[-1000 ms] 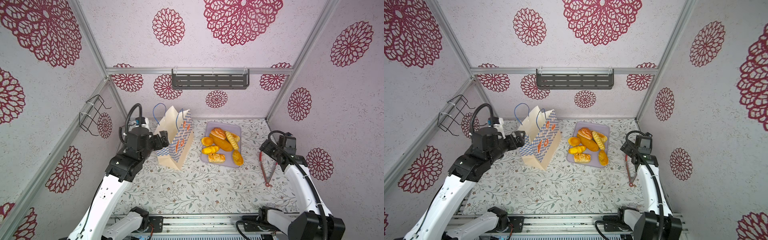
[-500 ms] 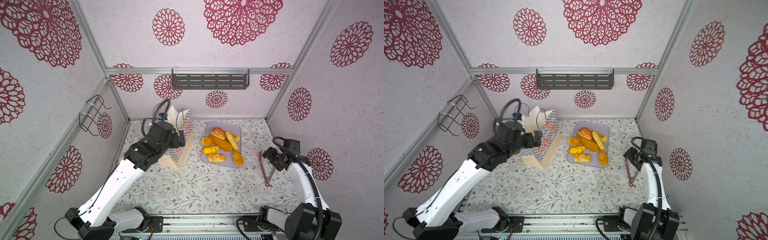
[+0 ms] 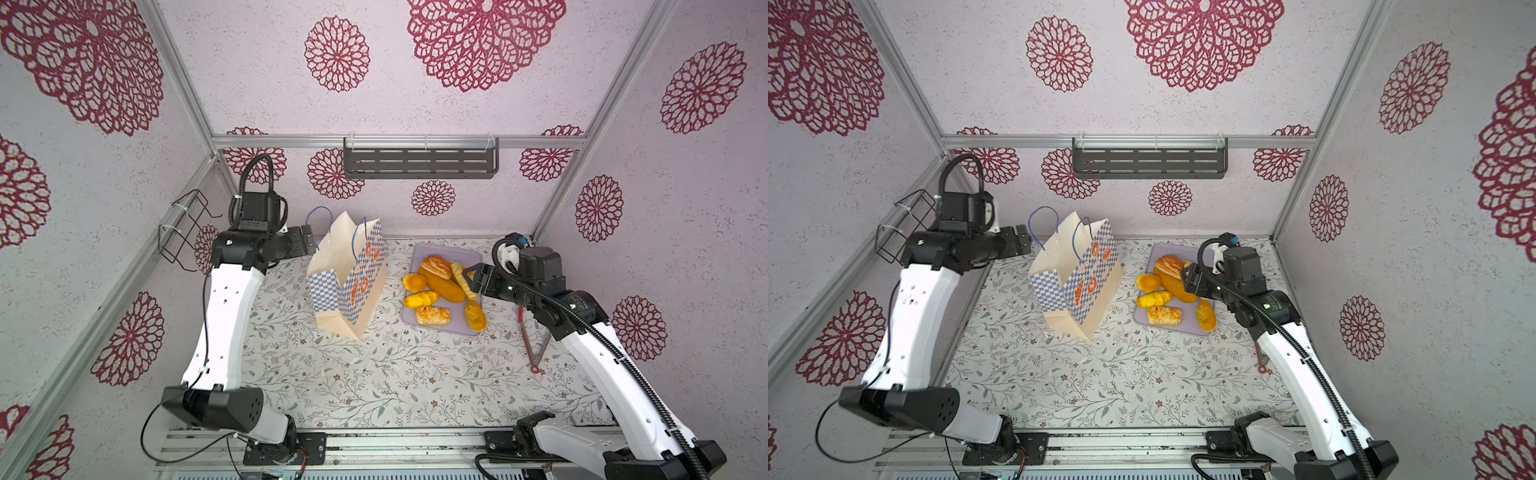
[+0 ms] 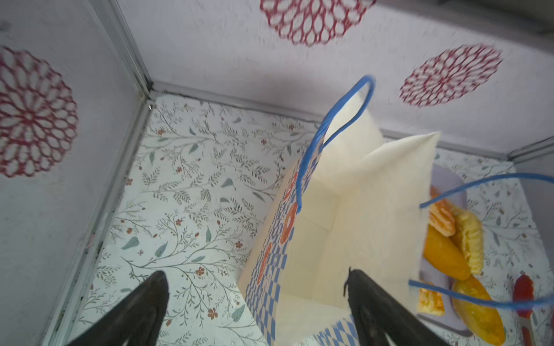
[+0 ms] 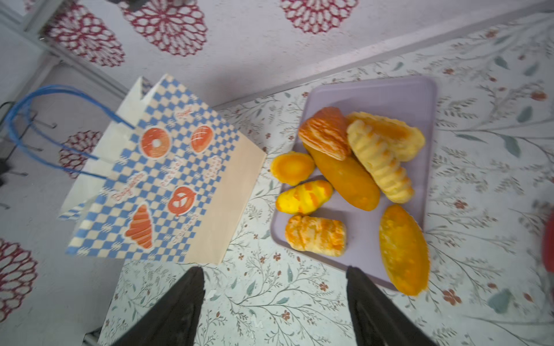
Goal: Place the fake bread into the paper bag
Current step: 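Reach left gripper to the bag's top edge while right gripper moves over tray, then grasp the bag's top edge with the left gripper and pull it open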
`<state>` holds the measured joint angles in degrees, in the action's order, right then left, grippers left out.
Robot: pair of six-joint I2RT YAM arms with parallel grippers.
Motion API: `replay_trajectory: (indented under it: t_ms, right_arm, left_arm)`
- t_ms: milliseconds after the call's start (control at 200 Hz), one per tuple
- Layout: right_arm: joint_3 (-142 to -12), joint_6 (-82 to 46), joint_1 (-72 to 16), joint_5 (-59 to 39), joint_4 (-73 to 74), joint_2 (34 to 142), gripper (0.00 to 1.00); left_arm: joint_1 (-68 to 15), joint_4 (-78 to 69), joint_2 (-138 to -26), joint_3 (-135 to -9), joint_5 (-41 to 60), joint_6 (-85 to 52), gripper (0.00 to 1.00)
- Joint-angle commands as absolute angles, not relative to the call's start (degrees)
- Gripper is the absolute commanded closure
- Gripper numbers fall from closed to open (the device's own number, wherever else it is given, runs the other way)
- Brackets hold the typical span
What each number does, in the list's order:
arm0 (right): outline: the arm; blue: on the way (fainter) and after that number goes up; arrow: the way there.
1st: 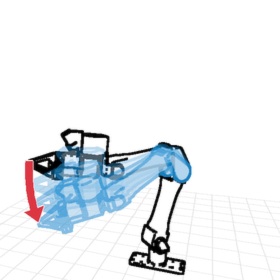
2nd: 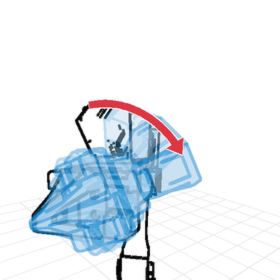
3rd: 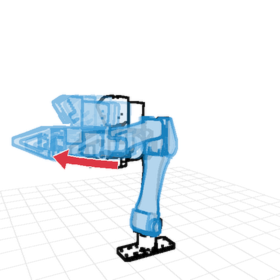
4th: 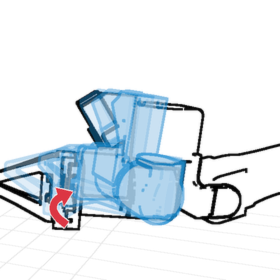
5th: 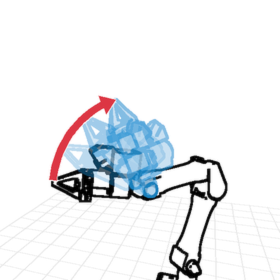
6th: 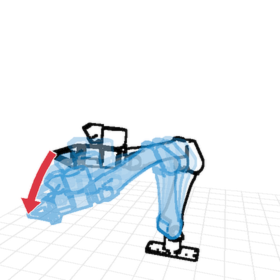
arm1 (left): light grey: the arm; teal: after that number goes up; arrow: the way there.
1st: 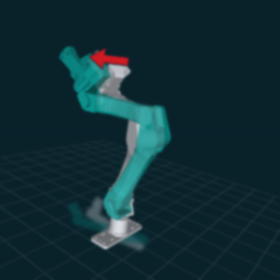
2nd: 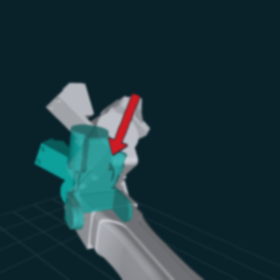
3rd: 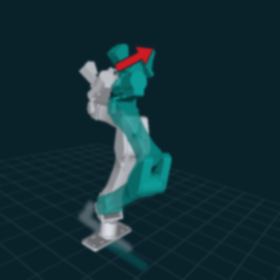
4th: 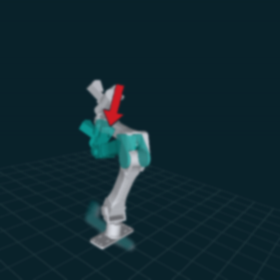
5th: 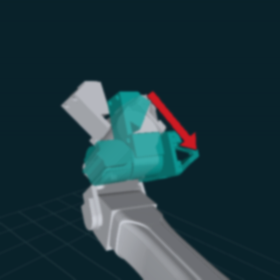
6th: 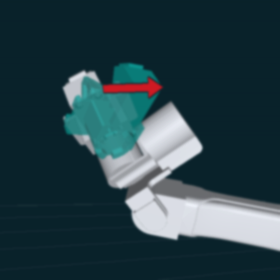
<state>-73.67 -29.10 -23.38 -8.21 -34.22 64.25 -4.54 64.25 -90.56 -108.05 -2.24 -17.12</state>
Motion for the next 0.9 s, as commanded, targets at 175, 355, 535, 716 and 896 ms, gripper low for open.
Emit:
replay_trajectory:
  t_ms: [175,355,535,716,896]
  right_arm:
    - [-76.1,-26.5,-31.2,-8.0,-30.4,70.0,0.23]
    - [-75.0,-26.6,-31.4,-7.6,-27.8,70.3,0.25]
    - [-74.8,-26.0,-31.4,-6.5,-27.4,70.8,0.26]
    - [-74.8,-25.2,-31.4,-5.2,-27.1,70.6,0.27]
    - [-75.2,-24.6,-31.2,-3.6,-27.5,70.4,0.28]
  left_arm:
    - [-4.0,64.9,-100.6,-114.8,3.8,-13.7,0.10]
    - [-4.9,65.1,-104.7,-118.0,6.2,-15.1,0.33]
    - [-5.9,64.4,-105.1,-117.3,5.9,-16.3,0.38]
    - [-7.6,64.5,-105.8,-116.8,4.8,-16.9,0.52]
    - [-9.7,63.7,-105.5,-114.8,3.6,-18.2,0.65]
